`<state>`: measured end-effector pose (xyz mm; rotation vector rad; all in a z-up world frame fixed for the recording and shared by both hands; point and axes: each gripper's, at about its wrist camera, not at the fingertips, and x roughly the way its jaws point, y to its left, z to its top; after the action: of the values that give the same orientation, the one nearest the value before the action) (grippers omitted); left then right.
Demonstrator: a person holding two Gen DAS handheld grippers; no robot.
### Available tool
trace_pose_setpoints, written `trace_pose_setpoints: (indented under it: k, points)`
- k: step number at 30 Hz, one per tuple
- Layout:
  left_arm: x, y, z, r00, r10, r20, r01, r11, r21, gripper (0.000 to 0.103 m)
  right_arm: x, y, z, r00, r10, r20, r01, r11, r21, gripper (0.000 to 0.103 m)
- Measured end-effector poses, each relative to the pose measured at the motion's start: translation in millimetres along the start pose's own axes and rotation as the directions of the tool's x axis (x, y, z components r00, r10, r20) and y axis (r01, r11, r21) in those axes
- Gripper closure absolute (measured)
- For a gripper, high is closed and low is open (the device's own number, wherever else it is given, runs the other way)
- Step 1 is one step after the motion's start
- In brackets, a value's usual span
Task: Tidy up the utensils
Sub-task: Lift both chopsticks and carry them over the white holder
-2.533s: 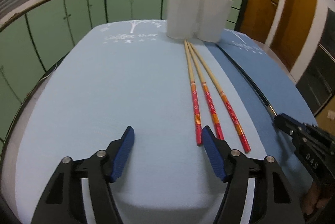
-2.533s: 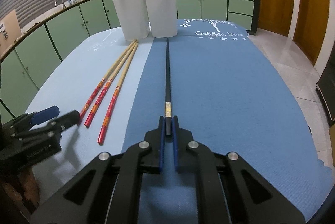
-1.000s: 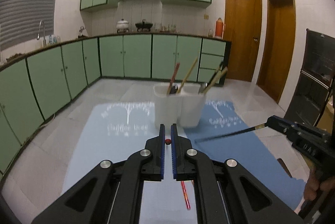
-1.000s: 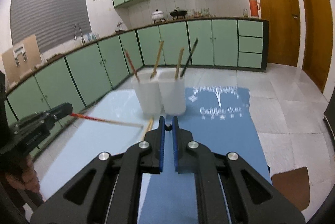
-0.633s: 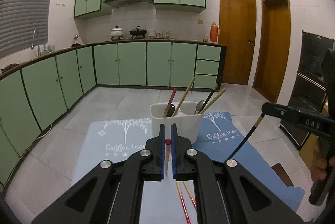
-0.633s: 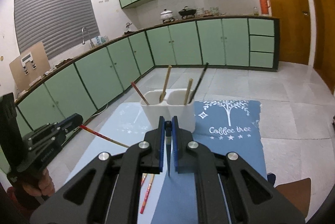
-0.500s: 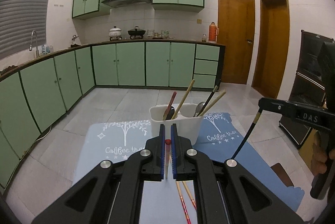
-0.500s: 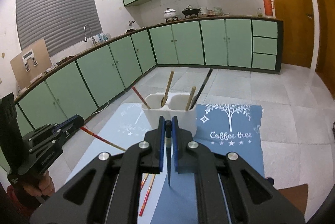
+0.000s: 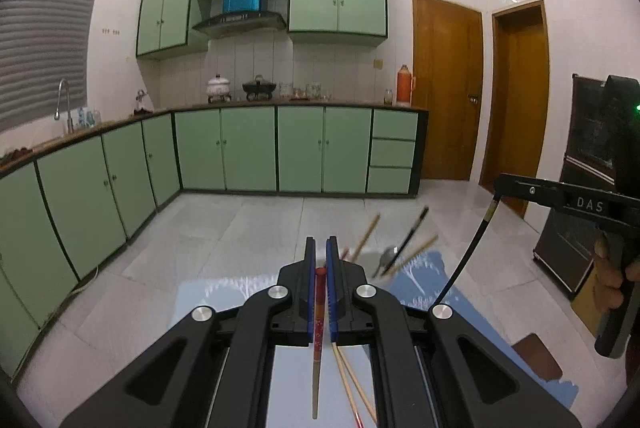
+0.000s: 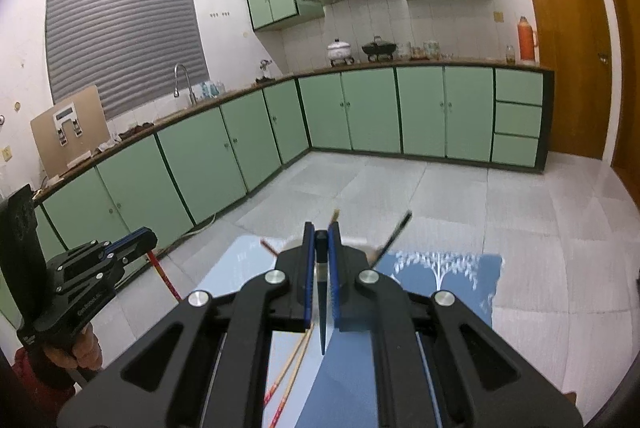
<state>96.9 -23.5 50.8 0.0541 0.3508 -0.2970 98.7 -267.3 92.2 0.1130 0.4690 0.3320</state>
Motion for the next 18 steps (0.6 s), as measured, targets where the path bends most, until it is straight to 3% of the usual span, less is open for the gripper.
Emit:
trace_pose_setpoints:
  k: [8,18]
  points:
    - [11,4,56,0.994,0.008,0.105,-0.011,1.0,0.025,0.098,12,-6,45,0.998,-0.024,0.051,0.026,0.999,-0.038,0.097]
    - [54,-6,116,0.981,-0.019,0.195,0.011,0.999,0.041,0.098,55,-32,74,0.996,-0.058,0.067,0.06,0.998,-0.025,0.097]
